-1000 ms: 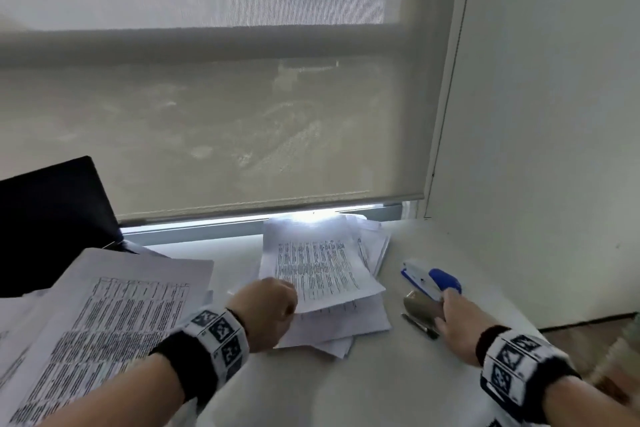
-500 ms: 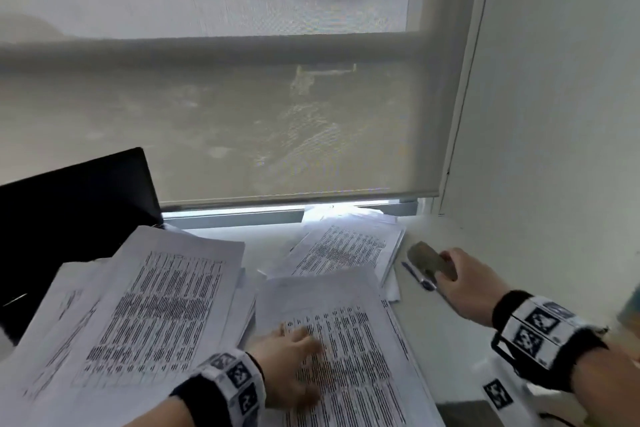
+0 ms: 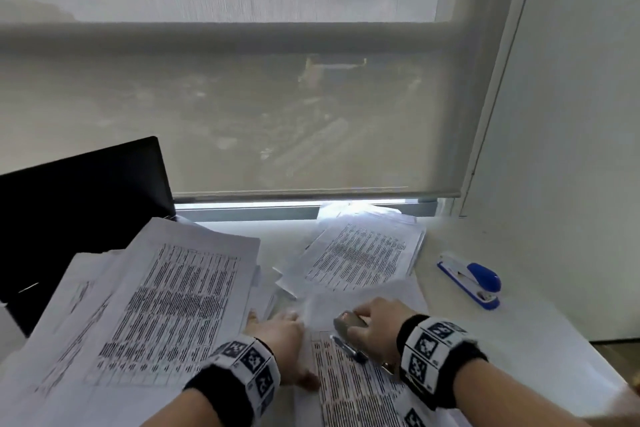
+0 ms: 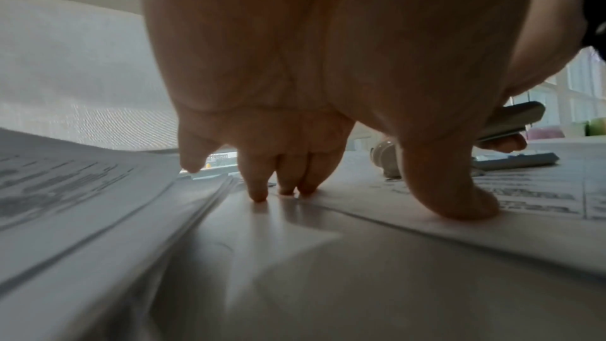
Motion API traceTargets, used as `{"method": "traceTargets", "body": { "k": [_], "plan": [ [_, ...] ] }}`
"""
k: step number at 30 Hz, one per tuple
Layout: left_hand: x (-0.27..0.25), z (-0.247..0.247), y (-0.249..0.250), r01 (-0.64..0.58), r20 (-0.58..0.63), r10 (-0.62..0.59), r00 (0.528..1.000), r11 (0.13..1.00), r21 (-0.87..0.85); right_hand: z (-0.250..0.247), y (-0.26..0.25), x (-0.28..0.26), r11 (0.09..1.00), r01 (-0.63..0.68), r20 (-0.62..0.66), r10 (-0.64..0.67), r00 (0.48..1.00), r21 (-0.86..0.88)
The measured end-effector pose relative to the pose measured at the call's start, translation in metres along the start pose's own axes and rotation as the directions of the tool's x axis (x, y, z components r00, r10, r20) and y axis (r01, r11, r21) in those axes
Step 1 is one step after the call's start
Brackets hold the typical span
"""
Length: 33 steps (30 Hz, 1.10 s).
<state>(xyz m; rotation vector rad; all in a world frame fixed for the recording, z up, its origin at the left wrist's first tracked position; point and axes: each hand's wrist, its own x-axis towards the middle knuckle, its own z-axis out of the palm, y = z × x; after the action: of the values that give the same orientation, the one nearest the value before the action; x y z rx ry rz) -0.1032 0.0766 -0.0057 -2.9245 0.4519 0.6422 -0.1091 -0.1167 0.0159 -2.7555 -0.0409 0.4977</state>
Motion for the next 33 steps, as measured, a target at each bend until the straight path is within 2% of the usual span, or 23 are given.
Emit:
{"method": "traceTargets", "body": {
  "k": [4, 8, 11, 16, 20, 22, 26, 30, 33],
  "plan": [
    [0.0, 0.002, 0.002, 0.014, 0.006, -0.014, 1.0, 0.999, 0.032, 0.012, -0.02, 0.015, 1.0, 0.019, -0.089, -0.018, 0.996, 0.013],
    [0.001, 0.001, 0.004, -0.001, 0.0, 0.001, 1.0, 0.998, 0.067, 0.019, -0.035, 0.018, 0.993, 0.099, -0.163, -0.108, 0.981, -0.066],
    [0.0, -0.002, 0.005, -0.011, 0.001, 0.011, 1.0, 0.996, 0.092, 0.022, -0.04, 0.02, 0.989, 0.138, -0.195, -0.145, 0.97, -0.05],
    [-0.001, -0.005, 0.007, -0.019, 0.0, 0.019, 1.0, 0.994, 0.109, 0.024, -0.051, 0.036, 0.994, 0.101, -0.229, -0.09, 0.969, 0.033],
    [-0.005, -0.006, 0.009, -0.009, -0.001, 0.009, 1.0, 0.997, 0.074, 0.023, -0.056, 0.06, 0.979, -0.022, -0.325, 0.088, 0.942, 0.201],
    [-0.004, -0.007, 0.009, -0.006, 0.004, 0.006, 1.0, 0.998, 0.057, 0.018, -0.049, 0.06, 0.976, -0.024, -0.348, 0.1, 0.932, 0.217],
    [0.0, -0.015, 0.01, -0.017, 0.023, 0.015, 1.0, 0.998, 0.059, 0.006, -0.013, 0.039, 0.978, 0.044, -0.384, 0.039, 0.923, 0.204],
    [0.008, -0.021, 0.021, -0.046, -0.065, 0.053, 0.996, 0.993, 0.108, 0.004, 0.025, 0.018, 0.991, 0.06, -0.328, -0.017, 0.944, 0.12],
    [0.013, -0.019, 0.035, -0.07, -0.086, 0.073, 0.994, 0.997, 0.038, 0.006, 0.034, 0.008, 0.998, 0.036, -0.267, -0.023, 0.963, 0.045]
  ]
}}
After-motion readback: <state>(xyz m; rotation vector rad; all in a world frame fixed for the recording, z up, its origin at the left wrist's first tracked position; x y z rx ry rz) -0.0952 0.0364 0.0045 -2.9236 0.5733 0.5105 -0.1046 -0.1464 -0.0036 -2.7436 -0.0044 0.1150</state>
